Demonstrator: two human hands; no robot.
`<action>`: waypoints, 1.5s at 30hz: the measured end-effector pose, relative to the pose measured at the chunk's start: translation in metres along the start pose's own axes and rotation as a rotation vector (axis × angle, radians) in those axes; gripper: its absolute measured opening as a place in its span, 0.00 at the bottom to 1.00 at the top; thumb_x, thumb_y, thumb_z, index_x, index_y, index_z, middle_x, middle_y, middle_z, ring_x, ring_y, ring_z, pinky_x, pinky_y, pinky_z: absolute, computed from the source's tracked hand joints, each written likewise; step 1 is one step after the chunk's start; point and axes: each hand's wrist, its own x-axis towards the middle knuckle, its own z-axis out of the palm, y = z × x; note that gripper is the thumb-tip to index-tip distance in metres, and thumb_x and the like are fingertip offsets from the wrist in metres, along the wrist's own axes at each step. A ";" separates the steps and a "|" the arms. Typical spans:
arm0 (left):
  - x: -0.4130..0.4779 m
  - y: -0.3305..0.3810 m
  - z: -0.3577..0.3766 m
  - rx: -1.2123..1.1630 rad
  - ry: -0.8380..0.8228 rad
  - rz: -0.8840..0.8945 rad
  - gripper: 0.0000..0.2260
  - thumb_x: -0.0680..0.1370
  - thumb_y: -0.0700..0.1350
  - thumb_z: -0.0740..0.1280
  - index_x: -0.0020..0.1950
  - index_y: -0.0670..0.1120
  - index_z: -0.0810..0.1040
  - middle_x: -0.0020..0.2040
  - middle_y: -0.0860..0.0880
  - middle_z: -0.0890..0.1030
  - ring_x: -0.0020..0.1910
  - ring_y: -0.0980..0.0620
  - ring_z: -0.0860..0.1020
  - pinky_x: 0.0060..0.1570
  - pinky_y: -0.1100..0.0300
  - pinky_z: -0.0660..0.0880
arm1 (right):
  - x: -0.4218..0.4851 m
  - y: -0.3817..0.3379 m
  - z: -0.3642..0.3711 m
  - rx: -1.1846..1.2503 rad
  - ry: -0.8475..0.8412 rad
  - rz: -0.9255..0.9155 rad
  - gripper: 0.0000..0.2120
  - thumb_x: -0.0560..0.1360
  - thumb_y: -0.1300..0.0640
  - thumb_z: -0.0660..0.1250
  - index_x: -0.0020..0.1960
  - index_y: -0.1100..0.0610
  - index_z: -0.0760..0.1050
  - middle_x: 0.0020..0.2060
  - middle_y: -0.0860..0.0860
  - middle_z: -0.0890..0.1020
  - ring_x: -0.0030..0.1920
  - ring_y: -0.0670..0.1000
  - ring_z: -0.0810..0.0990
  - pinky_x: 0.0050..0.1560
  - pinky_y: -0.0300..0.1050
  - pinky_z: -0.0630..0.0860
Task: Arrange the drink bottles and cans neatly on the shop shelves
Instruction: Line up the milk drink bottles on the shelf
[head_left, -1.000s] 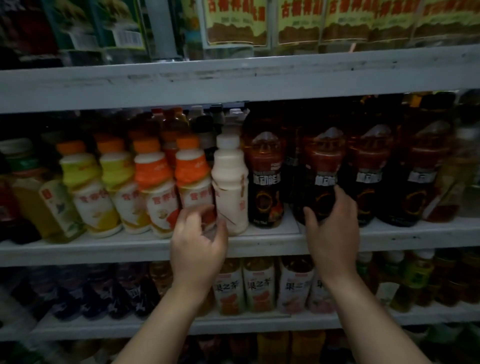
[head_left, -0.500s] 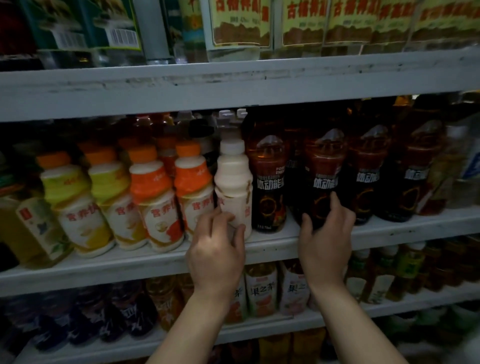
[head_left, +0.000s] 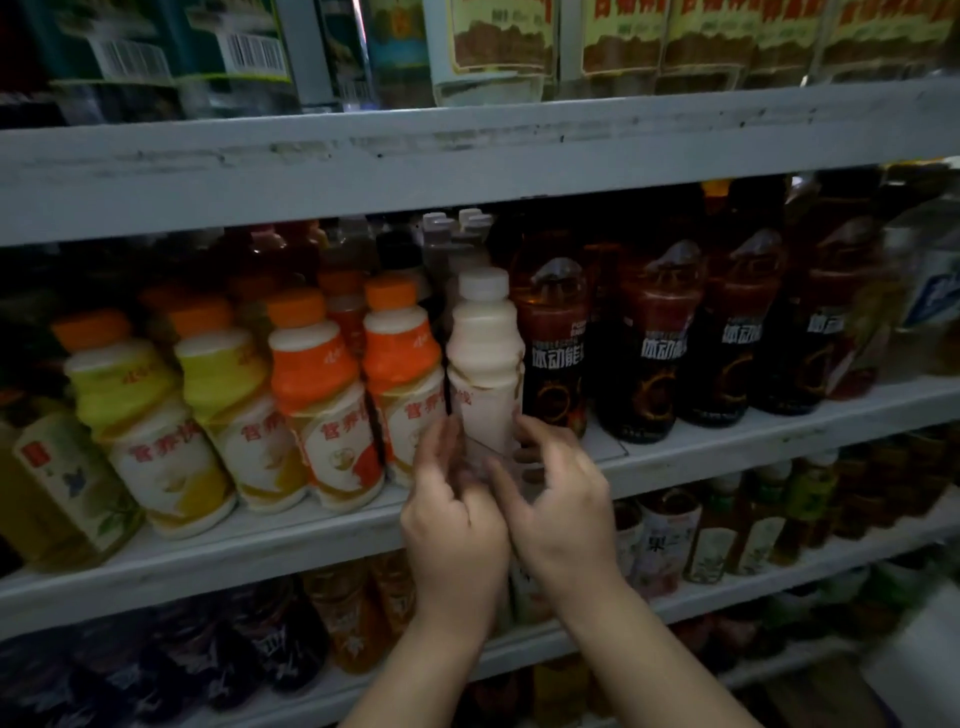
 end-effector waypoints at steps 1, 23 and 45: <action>0.003 0.000 -0.004 -0.053 -0.055 -0.052 0.24 0.75 0.40 0.59 0.71 0.52 0.69 0.63 0.59 0.75 0.62 0.64 0.73 0.59 0.70 0.70 | 0.001 -0.001 0.003 -0.037 -0.018 0.013 0.23 0.73 0.45 0.68 0.64 0.56 0.74 0.54 0.49 0.77 0.50 0.47 0.78 0.48 0.38 0.76; 0.055 -0.035 -0.093 0.494 0.248 0.344 0.29 0.68 0.56 0.75 0.62 0.43 0.71 0.59 0.41 0.72 0.61 0.44 0.71 0.57 0.57 0.69 | 0.007 -0.003 0.020 -0.137 0.009 0.079 0.25 0.75 0.55 0.67 0.71 0.56 0.67 0.60 0.51 0.77 0.58 0.50 0.75 0.51 0.36 0.68; 0.051 -0.045 -0.116 0.627 0.203 0.460 0.17 0.77 0.44 0.70 0.64 0.40 0.77 0.57 0.43 0.80 0.54 0.45 0.78 0.51 0.56 0.74 | -0.001 -0.028 0.023 -0.024 0.260 0.039 0.13 0.76 0.57 0.65 0.58 0.60 0.77 0.49 0.53 0.78 0.44 0.49 0.78 0.47 0.34 0.73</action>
